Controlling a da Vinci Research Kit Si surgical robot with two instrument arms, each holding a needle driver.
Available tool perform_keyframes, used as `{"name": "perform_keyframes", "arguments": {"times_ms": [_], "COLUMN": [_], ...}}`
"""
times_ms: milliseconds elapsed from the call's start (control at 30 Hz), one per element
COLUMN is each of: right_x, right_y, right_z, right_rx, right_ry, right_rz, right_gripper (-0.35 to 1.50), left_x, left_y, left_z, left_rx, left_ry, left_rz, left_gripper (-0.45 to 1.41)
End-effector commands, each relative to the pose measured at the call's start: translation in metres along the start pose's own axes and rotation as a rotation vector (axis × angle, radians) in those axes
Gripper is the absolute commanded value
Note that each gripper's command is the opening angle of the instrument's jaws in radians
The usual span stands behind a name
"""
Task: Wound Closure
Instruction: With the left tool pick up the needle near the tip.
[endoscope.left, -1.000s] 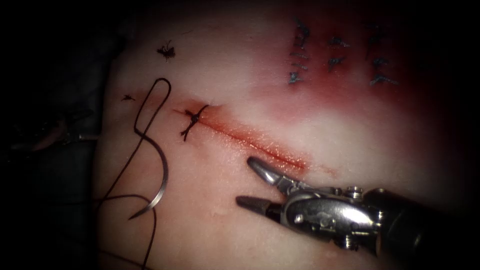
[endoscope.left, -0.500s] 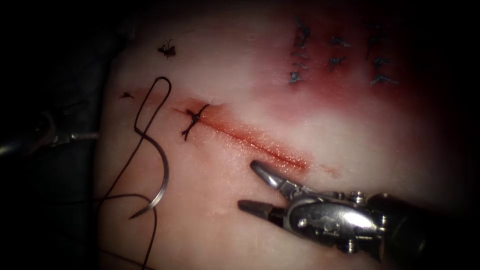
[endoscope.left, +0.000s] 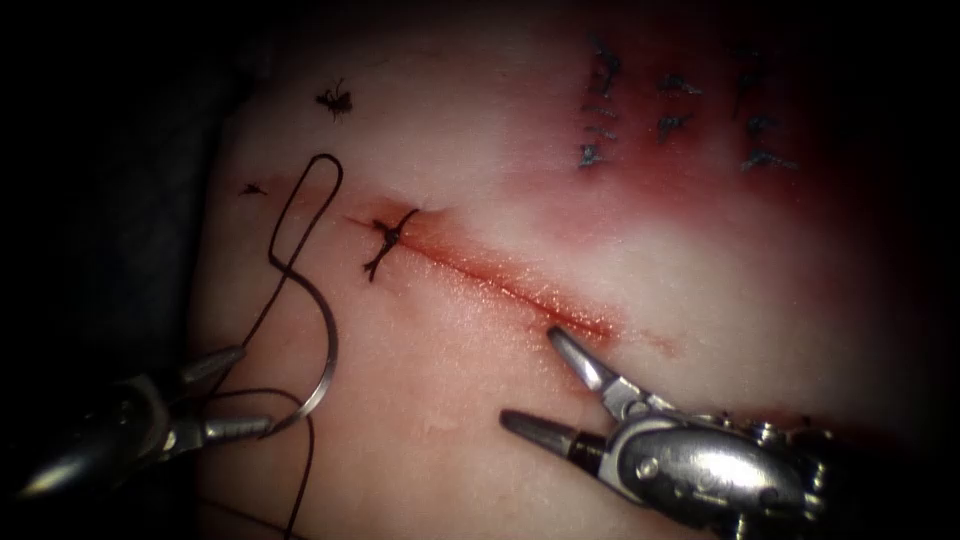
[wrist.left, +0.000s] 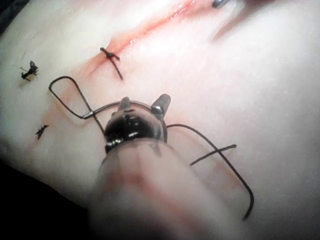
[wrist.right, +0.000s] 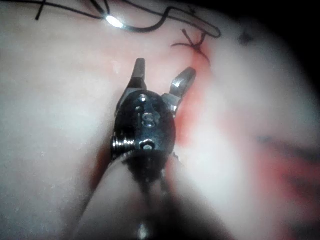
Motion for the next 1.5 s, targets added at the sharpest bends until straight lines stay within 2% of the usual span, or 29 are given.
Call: {"name": "perform_keyframes", "arguments": {"times_ms": [33, 67, 100, 200, 533, 900, 1133, 1233, 1300, 1333, 1367, 1433, 1467, 1500], "right_x": [0.0001, 0.0002, 0.0005, 0.0008, 0.0011, 0.0010, 0.0010, 0.0010, 0.0011, 0.0011, 0.0012, 0.0013, 0.0013, 0.0015], "right_y": [-0.0003, -0.0004, -0.0007, -0.0010, -0.0012, -0.0017, -0.0018, -0.0019, -0.0020, -0.0020, -0.0021, -0.0021, -0.0021, -0.0020], "right_z": [0.0006, 0.0005, 0.0003, 0.0000, -0.0003, -0.0001, -0.0001, -0.0001, -0.0002, -0.0002, -0.0003, -0.0004, -0.0004, -0.0005], "right_rx": [-0.001, 0.003, 0.002, -0.002, -0.005, -0.012, -0.008, -0.001, -0.002, -0.003, -0.004, -0.004, -0.004, -0.001], "right_ry": [-0.003, -0.008, -0.014, -0.028, -0.040, -0.048, -0.052, -0.059, -0.062, -0.062, -0.062, -0.061, -0.061, -0.064], "right_rz": [-0.001, -0.002, -0.002, -0.001, 0.017, 0.014, 0.013, 0.030, 0.070, 0.088, 0.100, 0.124, 0.124, 0.132], "right_gripper": [1.48, 1.48, 1.48, 1.48, 1.48, 1.48, 1.48, 1.46, 1.45, 1.43, 1.40, 1.38, 1.38, 1.36], "left_x": [-0.0001, -0.0002, -0.0004, -0.0009, -0.0033, -0.0040, -0.0066, -0.0074, -0.0072, -0.0068, -0.0065, -0.0056, -0.0056, -0.0044], "left_y": [-0.0001, 0.0001, 0.0003, 0.0002, 0.0005, 0.0005, -0.0001, -0.0007, -0.0009, -0.0009, -0.0008, -0.0008, -0.0008, -0.0006], "left_z": [0.0014, 0.0017, 0.0024, 0.0030, 0.0047, 0.0076, 0.0096, 0.0103, 0.0102, 0.0100, 0.0098, 0.0092, 0.0092, 0.0084], "left_rx": [0.041, 0.062, 0.097, 0.121, 0.152, 0.173, 0.161, 0.161, 0.127, 0.113, 0.111, 0.111, 0.111, 0.113], "left_ry": [-0.023, -0.041, -0.100, -0.164, -0.271, -0.276, -0.309, -0.311, -0.304, -0.306, -0.293, -0.254, -0.254, -0.205], "left_rz": [0.003, 0.005, 0.012, 0.024, -0.047, -0.091, -0.100, -0.139, -0.164, -0.170, -0.175, -0.187, -0.187, -0.181], "left_gripper": [0.75, 0.75, 0.75, 0.77, 0.78, 0.78, 0.77, 0.62, 0.36, 0.13, 0.03, -0.13, -0.13, -0.18]}}
